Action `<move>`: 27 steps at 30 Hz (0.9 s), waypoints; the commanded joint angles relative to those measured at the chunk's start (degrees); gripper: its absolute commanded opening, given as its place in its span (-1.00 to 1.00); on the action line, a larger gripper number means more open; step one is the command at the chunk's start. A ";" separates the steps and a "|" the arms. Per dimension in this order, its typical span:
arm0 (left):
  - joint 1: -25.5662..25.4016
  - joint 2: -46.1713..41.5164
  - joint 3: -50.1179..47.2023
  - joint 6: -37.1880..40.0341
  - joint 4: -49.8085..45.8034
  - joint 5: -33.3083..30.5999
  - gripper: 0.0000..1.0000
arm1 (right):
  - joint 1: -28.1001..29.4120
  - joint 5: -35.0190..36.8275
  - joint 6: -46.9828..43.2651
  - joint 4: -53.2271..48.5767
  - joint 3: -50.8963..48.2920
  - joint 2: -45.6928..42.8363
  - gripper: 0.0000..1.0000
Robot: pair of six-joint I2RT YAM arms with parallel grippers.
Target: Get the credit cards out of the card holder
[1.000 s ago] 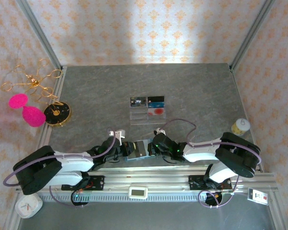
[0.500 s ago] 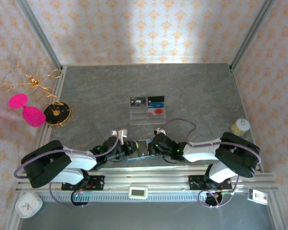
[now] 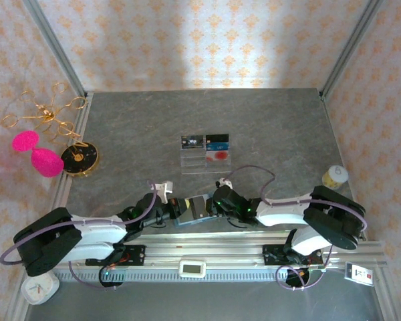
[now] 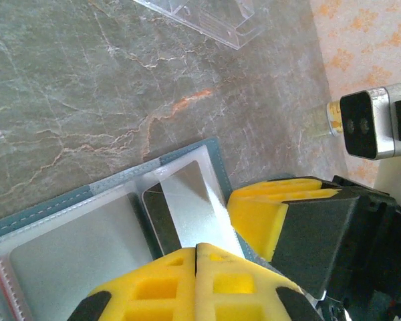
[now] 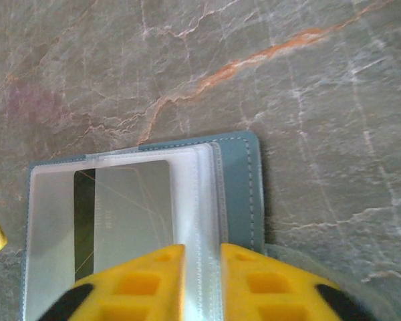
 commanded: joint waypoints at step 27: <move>-3.78 8.24 7.11 2.51 -11.19 -6.81 -0.31 | 0.86 -8.07 -4.00 5.44 2.41 7.32 -0.93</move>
